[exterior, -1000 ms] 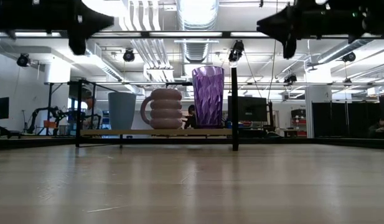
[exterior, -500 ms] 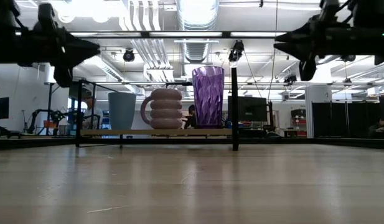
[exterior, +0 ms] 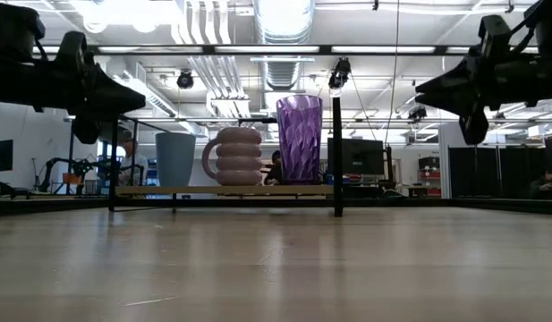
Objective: Stack small to large cups/mugs on shelf
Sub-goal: Return to Home Position
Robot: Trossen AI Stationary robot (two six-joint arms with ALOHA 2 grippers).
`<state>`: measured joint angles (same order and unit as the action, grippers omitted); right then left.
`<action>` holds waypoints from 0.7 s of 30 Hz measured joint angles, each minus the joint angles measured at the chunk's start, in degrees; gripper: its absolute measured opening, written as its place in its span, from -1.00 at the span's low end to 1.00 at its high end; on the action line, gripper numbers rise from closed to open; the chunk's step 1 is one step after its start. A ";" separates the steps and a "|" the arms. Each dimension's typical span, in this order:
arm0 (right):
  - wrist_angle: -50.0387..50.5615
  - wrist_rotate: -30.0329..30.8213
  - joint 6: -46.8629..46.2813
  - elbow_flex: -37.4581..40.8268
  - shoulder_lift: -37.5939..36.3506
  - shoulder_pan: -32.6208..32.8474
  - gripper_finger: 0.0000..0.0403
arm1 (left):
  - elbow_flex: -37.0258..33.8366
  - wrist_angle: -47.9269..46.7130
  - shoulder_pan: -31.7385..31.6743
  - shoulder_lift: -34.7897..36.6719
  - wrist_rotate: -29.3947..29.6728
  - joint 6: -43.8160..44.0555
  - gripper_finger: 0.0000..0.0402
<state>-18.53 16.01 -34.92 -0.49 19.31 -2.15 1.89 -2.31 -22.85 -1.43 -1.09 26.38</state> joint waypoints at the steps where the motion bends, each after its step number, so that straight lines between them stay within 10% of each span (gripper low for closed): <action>1: -0.11 0.47 0.03 0.00 -0.33 0.97 -0.66 | 0.17 -0.82 -0.01 -0.03 0.36 0.13 -0.74; 21: 0.32 -2.98 1.84 -0.02 -1.77 5.29 -0.66 | 0.33 -1.68 -0.04 -1.90 1.12 -2.81 -0.74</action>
<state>-18.22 13.03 -33.08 -0.51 17.54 3.14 2.22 -3.98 -22.90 -3.33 0.03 23.57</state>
